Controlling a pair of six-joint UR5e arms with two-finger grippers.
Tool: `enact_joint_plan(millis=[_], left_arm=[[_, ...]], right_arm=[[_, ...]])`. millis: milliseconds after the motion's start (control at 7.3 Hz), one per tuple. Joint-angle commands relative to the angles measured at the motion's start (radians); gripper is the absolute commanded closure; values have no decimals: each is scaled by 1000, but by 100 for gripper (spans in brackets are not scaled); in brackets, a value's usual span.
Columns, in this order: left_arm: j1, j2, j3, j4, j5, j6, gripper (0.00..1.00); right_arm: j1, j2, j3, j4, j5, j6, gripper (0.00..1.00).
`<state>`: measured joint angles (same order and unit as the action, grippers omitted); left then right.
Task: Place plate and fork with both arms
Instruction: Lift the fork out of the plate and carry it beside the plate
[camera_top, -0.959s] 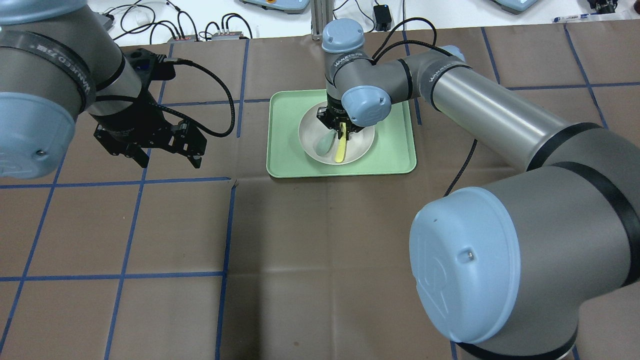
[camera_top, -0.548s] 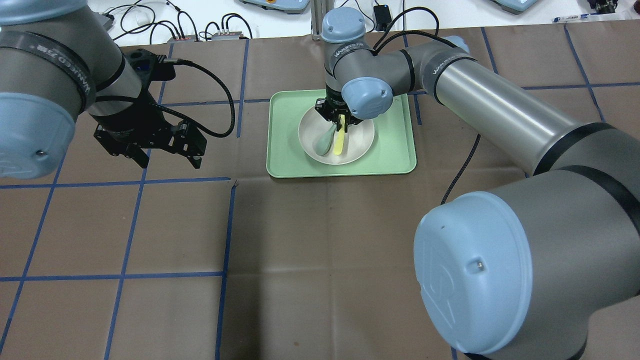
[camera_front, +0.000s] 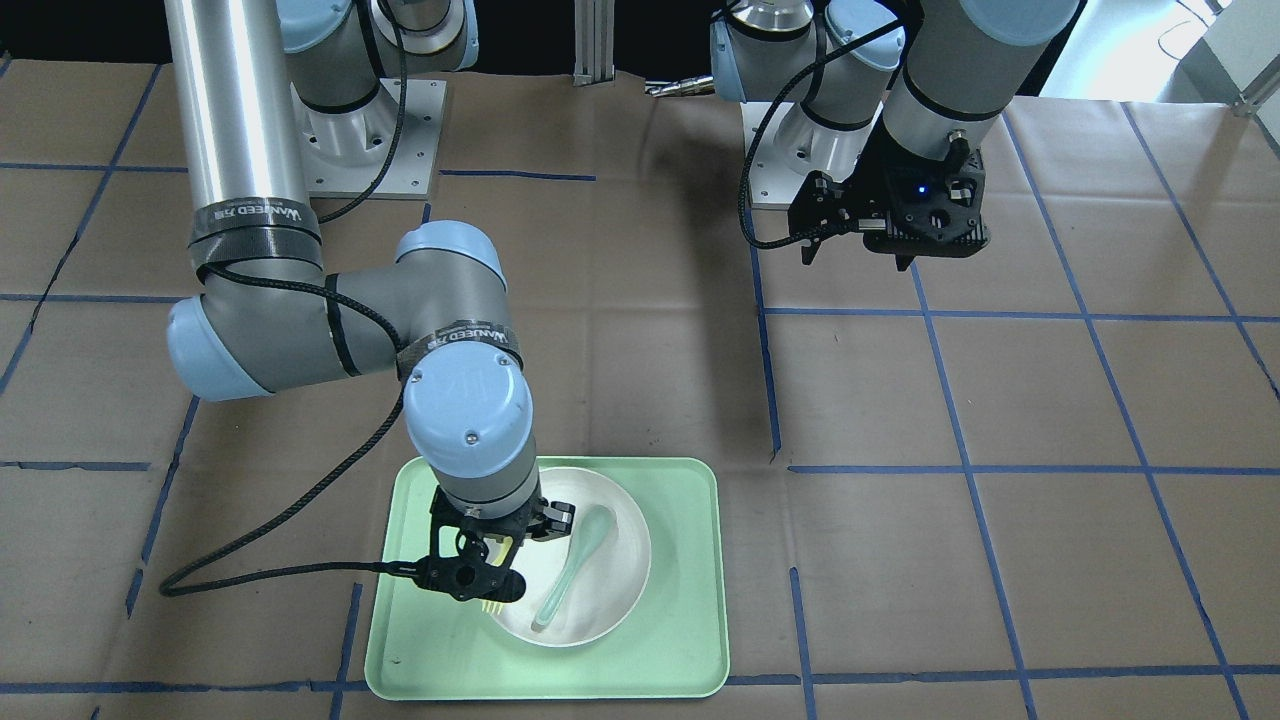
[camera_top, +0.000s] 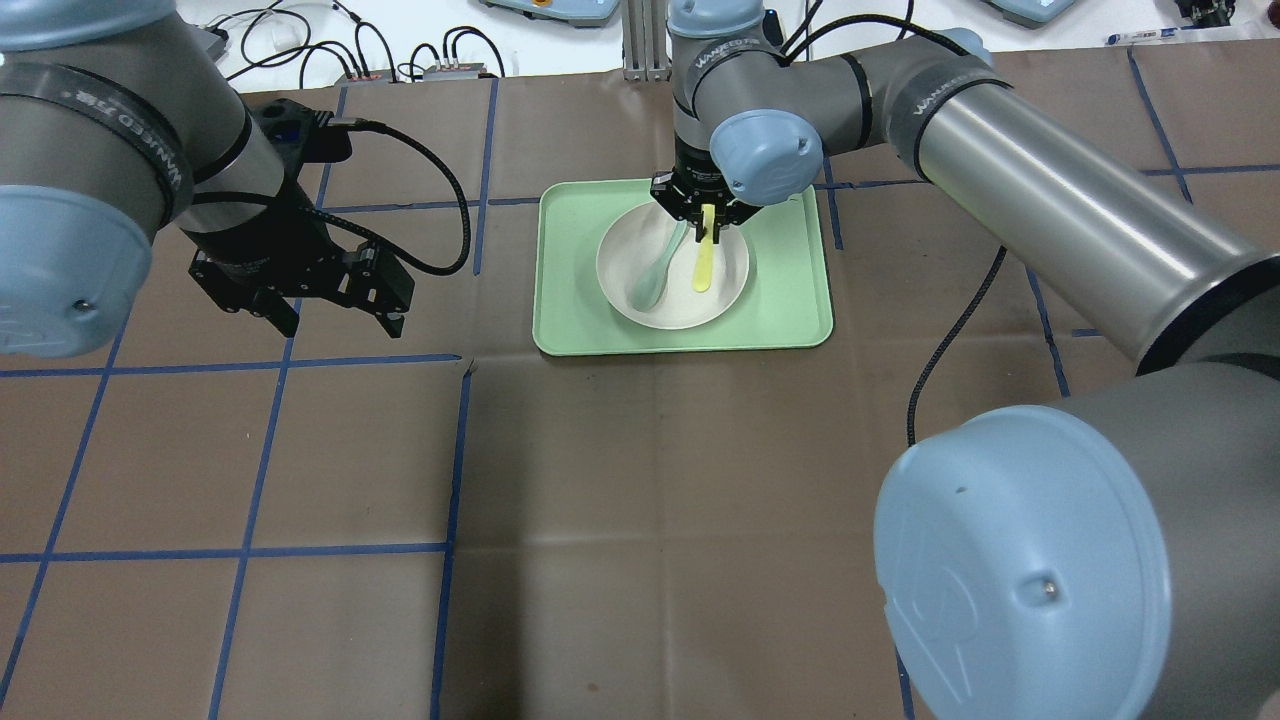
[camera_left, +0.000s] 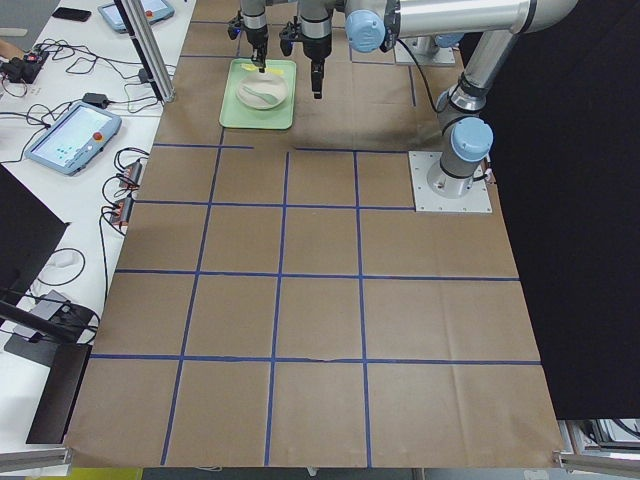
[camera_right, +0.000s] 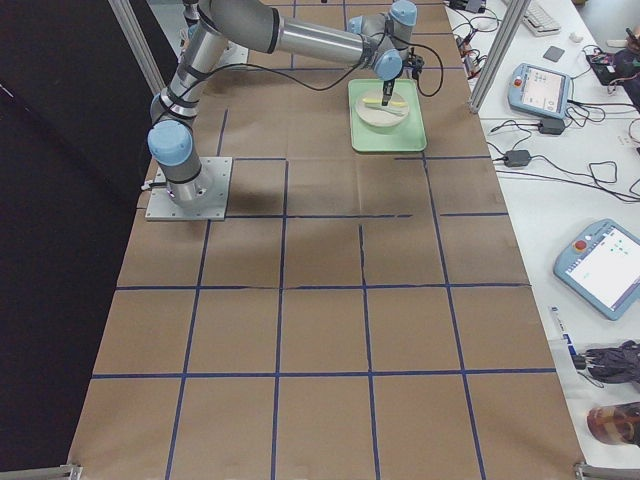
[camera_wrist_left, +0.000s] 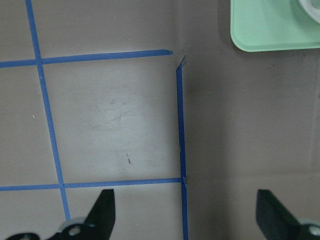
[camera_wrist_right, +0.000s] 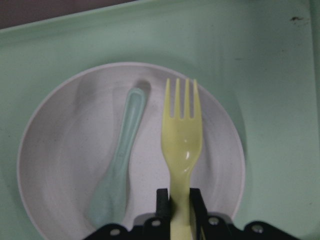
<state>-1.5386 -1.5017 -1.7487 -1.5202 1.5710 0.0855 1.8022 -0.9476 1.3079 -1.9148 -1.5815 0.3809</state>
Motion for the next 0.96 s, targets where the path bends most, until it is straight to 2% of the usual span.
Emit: enact_joint_plan(millis=[0, 274, 548, 822], left_arm=[[0, 0, 0, 2, 1, -6, 0], [0, 0, 0, 0, 1, -9, 0], [0, 0, 0, 0, 1, -10, 0], [0, -2, 0, 2, 1, -13, 0]], right_arm=[[-97, -36, 46, 19, -14, -176, 96], [-170, -20, 77, 3, -3, -250, 96], [-164, 28, 73, -12, 8, -241, 96], [-117, 75, 70, -97, 11, -202, 95]])
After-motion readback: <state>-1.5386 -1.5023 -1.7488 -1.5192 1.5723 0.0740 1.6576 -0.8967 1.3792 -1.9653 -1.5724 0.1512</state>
